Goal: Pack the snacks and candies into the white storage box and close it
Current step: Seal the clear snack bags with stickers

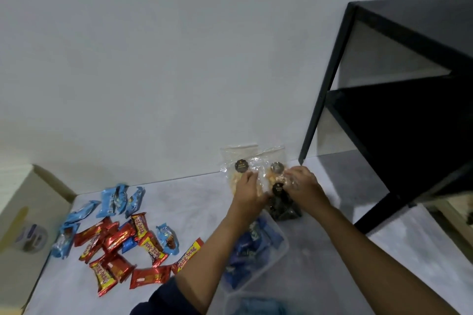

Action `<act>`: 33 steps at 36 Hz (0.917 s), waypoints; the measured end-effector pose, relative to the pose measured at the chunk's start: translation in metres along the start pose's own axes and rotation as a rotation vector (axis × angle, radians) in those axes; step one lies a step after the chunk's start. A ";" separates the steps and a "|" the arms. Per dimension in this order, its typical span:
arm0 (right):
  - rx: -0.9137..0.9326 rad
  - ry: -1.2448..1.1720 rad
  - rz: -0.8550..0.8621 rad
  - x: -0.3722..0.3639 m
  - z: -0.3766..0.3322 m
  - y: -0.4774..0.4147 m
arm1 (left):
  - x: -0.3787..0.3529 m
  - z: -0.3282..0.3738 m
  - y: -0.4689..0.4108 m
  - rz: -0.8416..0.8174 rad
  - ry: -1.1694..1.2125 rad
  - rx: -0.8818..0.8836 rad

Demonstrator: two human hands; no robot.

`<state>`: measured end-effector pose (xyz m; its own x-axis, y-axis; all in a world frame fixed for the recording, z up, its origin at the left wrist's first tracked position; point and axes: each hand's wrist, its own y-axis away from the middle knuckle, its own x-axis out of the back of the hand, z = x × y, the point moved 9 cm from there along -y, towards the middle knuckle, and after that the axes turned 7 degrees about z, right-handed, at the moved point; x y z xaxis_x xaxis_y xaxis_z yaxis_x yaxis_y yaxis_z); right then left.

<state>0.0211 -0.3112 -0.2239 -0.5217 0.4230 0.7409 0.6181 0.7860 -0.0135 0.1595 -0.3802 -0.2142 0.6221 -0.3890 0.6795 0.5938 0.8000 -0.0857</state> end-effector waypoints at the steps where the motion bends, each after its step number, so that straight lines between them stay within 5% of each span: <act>1: -0.008 0.021 -0.023 0.002 -0.008 0.007 | 0.009 0.002 0.006 -0.016 -0.013 0.000; 12: 0.110 0.198 -0.098 -0.031 -0.139 0.120 | 0.162 -0.044 0.121 0.014 -0.513 -0.078; 25: 0.358 0.176 -0.213 -0.188 -0.335 0.275 | 0.405 -0.195 0.333 0.276 -0.552 0.243; 33: 0.516 0.164 -0.274 -0.260 -0.432 0.298 | 0.501 -0.276 0.377 0.364 -0.469 0.374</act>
<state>0.5951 -0.3817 -0.1306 -0.4984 0.1315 0.8569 0.0879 0.9910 -0.1009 0.8359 -0.3994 -0.1071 0.4122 0.1047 0.9051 0.1218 0.9781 -0.1686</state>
